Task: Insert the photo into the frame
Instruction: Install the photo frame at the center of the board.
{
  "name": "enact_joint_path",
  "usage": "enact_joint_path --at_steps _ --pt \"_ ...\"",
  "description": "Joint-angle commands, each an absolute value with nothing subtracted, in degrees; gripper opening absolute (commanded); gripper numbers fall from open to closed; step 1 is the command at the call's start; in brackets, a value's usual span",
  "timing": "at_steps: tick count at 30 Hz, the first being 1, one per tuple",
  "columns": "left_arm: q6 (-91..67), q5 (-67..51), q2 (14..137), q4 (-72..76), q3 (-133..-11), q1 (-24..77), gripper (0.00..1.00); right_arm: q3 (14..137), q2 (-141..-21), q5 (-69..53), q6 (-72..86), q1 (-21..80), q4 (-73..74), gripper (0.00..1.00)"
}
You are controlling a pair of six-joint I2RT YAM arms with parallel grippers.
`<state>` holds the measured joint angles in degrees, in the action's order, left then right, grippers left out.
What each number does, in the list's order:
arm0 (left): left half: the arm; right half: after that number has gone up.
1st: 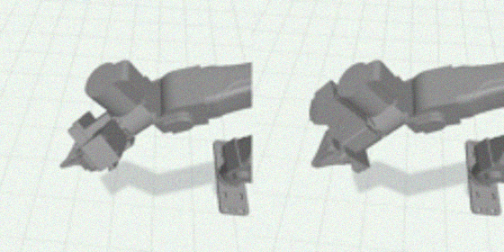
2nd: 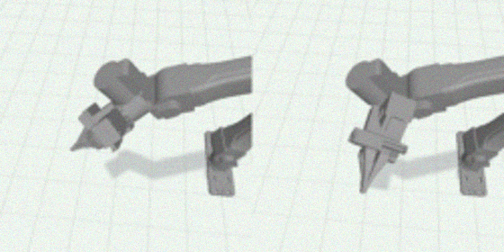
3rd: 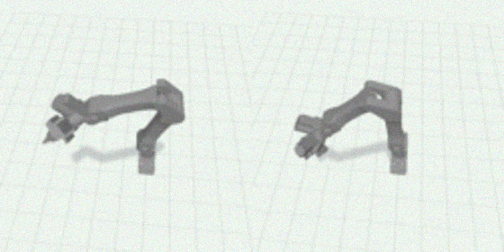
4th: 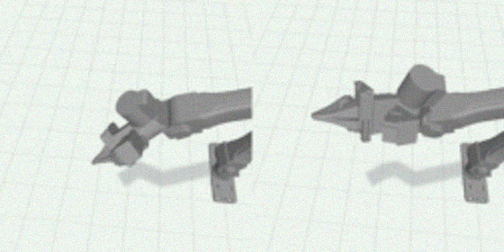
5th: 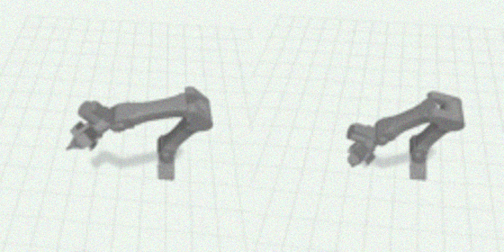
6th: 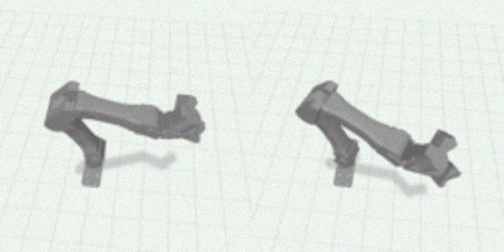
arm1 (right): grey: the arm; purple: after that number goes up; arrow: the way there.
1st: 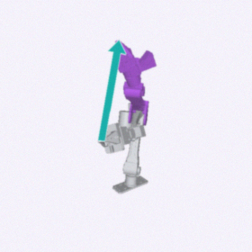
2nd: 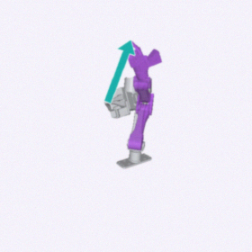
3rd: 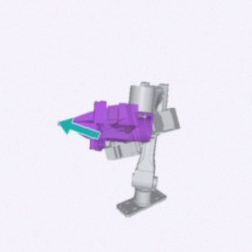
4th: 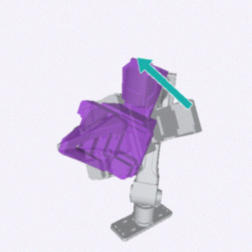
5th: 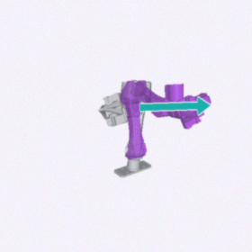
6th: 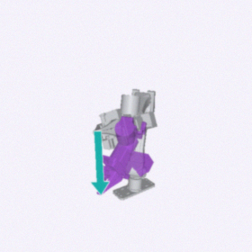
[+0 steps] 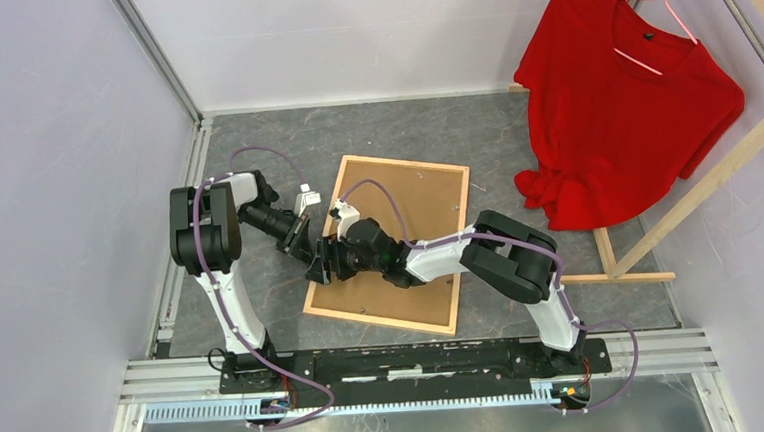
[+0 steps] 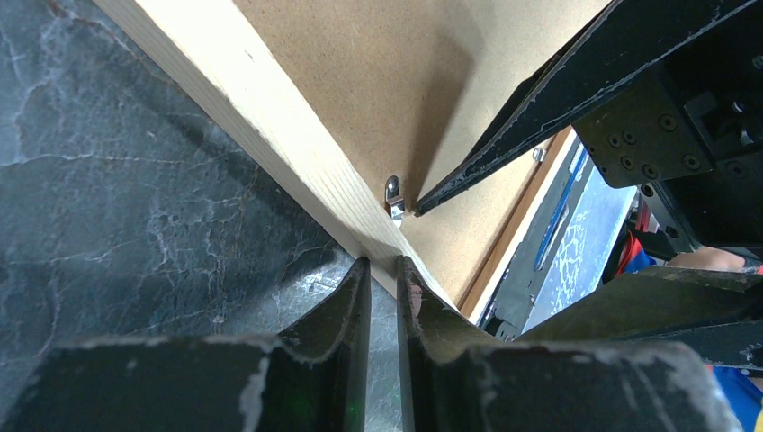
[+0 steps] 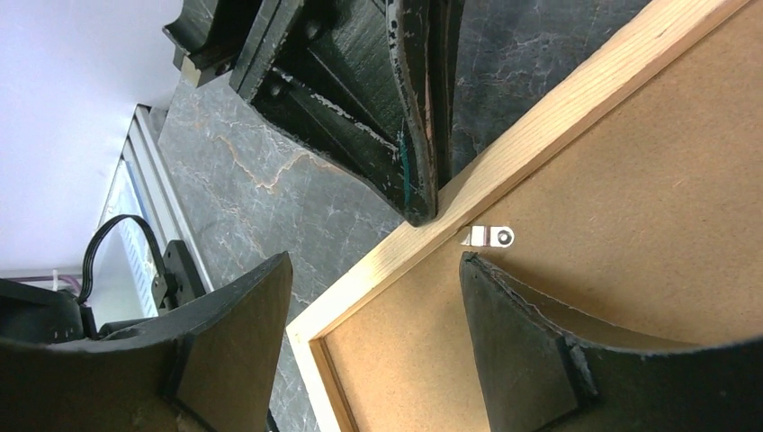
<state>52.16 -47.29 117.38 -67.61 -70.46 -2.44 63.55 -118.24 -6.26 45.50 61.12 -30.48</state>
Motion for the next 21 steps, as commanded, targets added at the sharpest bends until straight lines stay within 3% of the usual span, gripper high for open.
enact_joint_path --at_steps 1,21 --pt "54.0 -46.4 116.9 -66.7 -68.9 -1.8 0.20 65.8 -120.0 -3.3 43.3 61.0 -28.0 0.75" --pt "54.1 -46.0 116.9 -66.7 -68.7 -1.8 0.20 67.5 -122.7 -3.6 43.2 60.1 -28.1 0.75"
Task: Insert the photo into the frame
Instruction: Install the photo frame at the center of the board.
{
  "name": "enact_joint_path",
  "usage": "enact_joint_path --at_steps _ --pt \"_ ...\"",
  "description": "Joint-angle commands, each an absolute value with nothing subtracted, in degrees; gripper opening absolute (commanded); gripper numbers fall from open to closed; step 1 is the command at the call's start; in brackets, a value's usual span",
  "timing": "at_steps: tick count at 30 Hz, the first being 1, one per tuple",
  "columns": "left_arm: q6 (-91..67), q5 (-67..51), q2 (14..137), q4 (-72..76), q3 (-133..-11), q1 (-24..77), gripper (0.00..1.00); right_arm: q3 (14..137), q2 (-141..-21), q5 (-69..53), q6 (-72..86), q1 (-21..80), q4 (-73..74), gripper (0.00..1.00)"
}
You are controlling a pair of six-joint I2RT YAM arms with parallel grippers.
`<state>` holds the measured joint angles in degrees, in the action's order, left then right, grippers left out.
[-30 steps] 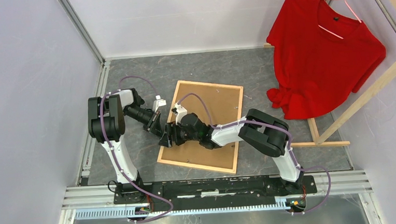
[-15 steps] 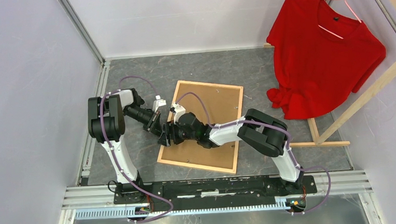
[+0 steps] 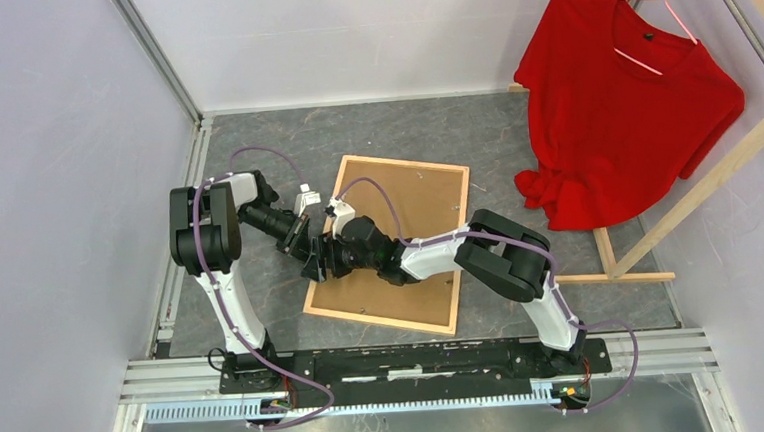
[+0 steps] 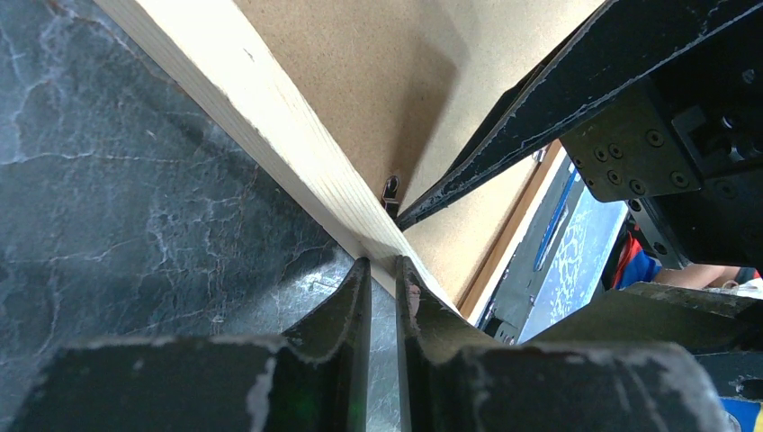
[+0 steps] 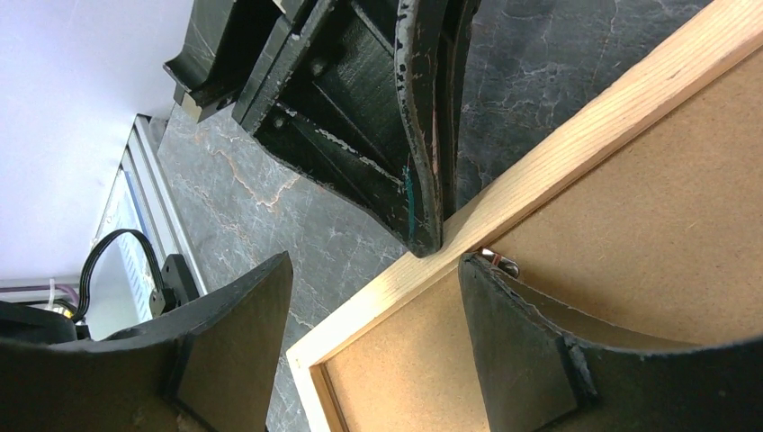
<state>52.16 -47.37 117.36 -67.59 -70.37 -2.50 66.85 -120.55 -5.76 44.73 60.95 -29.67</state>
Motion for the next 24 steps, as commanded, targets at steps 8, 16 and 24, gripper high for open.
enact_joint_path --at_steps 8,16,24 --pt "54.5 -44.6 116.2 -67.8 -69.5 -2.0 0.21 62.7 -112.8 -6.5 42.9 58.0 -30.6 0.83" --pt "53.5 -46.5 114.6 -70.5 -75.0 -3.2 0.38 47.0 -94.1 -5.0 40.5 45.6 -26.2 0.94" --pt "44.9 -49.3 117.0 -64.3 -78.1 -3.1 0.41 36.1 -82.2 0.8 35.6 33.7 -18.4 0.98"
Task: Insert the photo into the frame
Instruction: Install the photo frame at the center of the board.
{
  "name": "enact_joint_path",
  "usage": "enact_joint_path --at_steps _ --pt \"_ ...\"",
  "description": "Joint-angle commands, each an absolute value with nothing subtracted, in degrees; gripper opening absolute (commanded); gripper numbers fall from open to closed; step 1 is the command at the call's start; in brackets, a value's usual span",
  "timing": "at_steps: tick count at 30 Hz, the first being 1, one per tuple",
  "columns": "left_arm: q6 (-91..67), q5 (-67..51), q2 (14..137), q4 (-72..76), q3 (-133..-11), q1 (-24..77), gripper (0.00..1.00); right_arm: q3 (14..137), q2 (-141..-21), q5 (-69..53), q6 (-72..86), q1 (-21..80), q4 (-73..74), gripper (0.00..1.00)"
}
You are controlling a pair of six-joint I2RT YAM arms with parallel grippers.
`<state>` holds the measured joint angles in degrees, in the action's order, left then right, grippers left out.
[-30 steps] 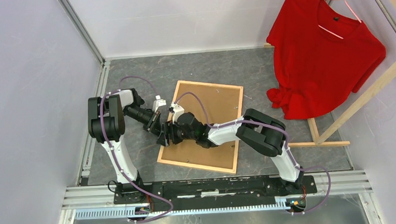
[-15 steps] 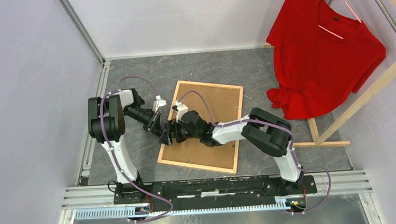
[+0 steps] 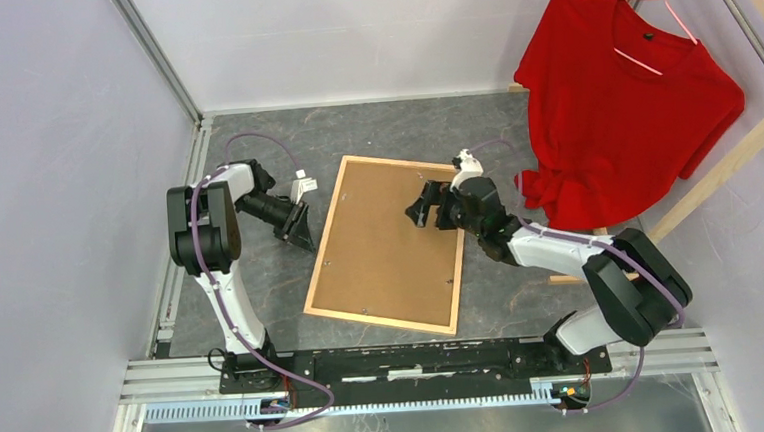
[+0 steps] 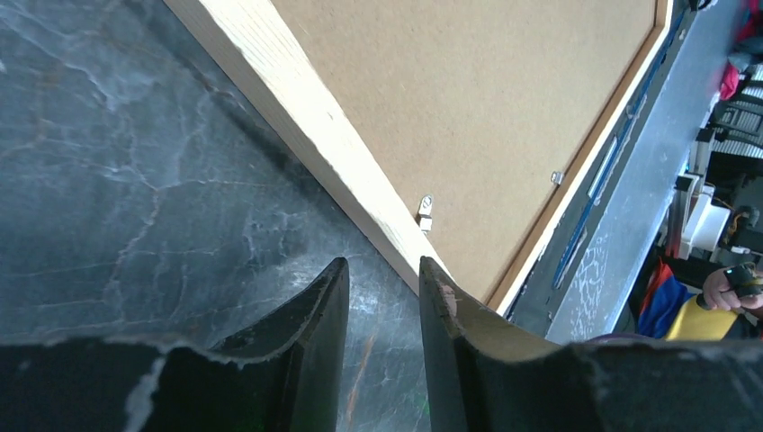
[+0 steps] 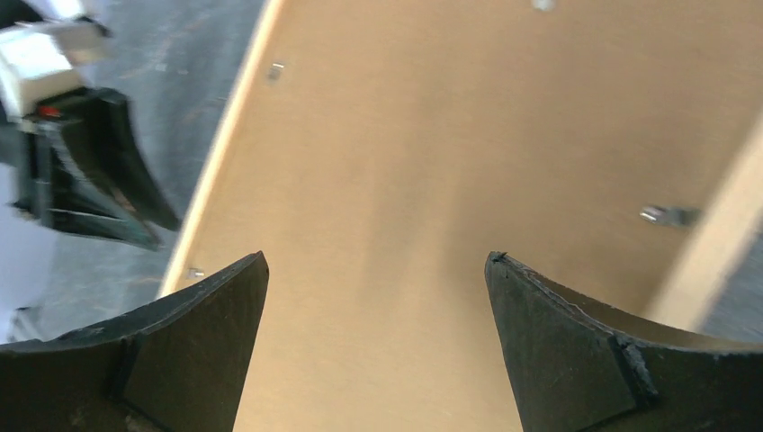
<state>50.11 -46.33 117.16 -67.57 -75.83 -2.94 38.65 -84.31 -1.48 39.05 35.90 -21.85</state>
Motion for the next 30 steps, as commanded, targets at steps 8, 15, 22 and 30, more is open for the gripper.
enact_joint_path --at_steps 8,15,22,30 --pt "40.2 -51.7 121.6 -62.8 -84.3 -2.6 0.42 42.3 -88.4 -3.9 36.1 32.0 -21.2 0.95" --pt "37.0 -53.9 128.2 -63.5 -93.8 -1.6 0.44 61.0 -106.7 -9.9 38.0 35.5 -21.9 0.87" --pt "38.3 -55.3 131.8 -65.2 -97.0 -0.7 0.37 77.7 -121.0 -13.3 40.2 38.0 -19.9 0.83" --pt "40.3 -55.8 133.5 -66.1 -96.1 -0.7 0.25 86.0 -129.1 -15.2 42.4 39.4 -19.4 0.79"
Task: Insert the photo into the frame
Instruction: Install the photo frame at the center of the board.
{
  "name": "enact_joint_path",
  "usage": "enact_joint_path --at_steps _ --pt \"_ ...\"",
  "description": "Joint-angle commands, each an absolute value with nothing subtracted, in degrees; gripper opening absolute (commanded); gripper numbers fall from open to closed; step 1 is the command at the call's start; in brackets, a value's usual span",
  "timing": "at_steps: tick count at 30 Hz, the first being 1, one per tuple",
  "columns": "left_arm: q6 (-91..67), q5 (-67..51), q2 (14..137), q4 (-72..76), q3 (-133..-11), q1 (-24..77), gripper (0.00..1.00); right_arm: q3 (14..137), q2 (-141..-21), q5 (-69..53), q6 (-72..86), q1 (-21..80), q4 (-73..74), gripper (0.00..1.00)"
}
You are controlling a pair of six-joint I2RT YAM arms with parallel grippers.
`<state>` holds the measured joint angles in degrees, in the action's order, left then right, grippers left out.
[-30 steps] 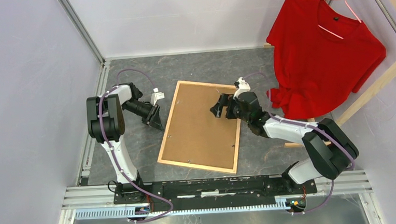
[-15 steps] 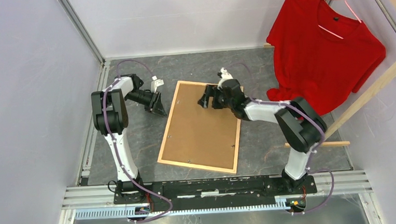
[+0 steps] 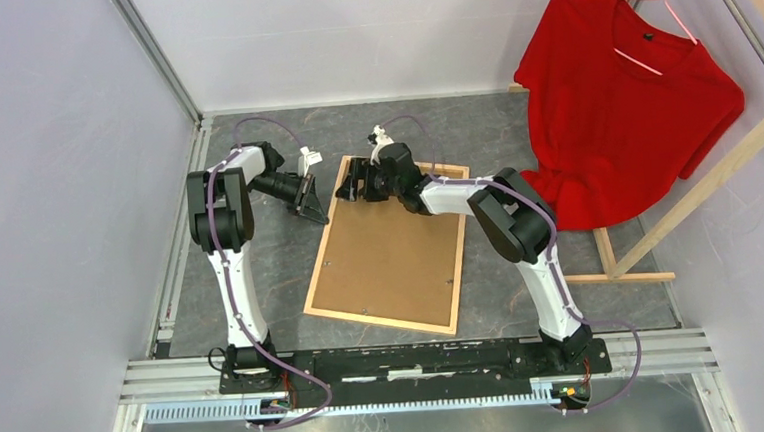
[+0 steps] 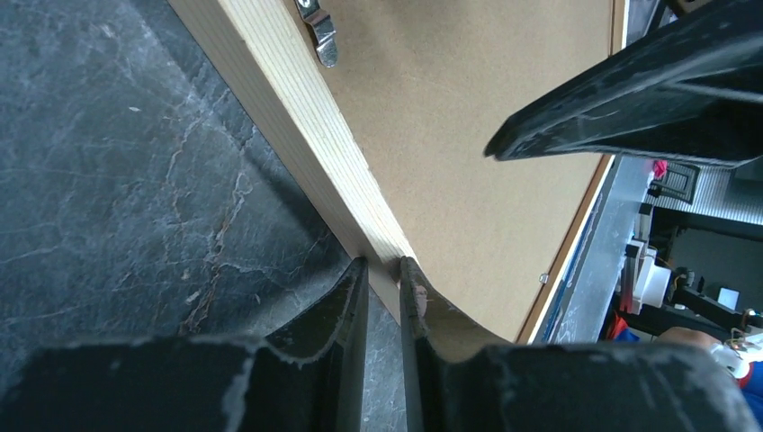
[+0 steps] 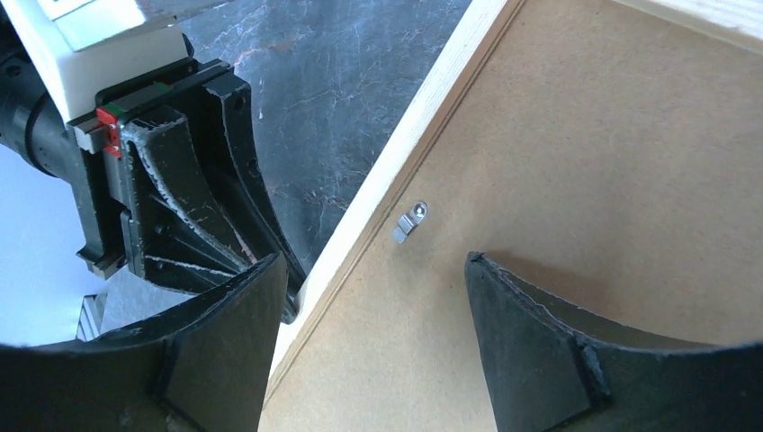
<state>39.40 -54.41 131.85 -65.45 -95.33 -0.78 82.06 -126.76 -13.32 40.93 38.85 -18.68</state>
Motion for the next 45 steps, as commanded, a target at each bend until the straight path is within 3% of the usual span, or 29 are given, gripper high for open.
enact_joint_path --at_steps 1,27,45 --pt "40.5 -55.8 133.6 -66.1 -95.9 -0.7 0.24 86.6 -129.7 -15.2 42.5 39.6 -19.3 0.79" --pt "41.5 -55.0 133.7 -66.1 -94.6 -0.7 0.21 89.8 -135.4 -17.7 47.6 41.8 -22.8 0.76" --pt "41.9 -54.0 132.6 -66.1 -93.8 -0.7 0.21 80.3 -126.7 -16.7 43.2 37.6 -24.1 0.77"
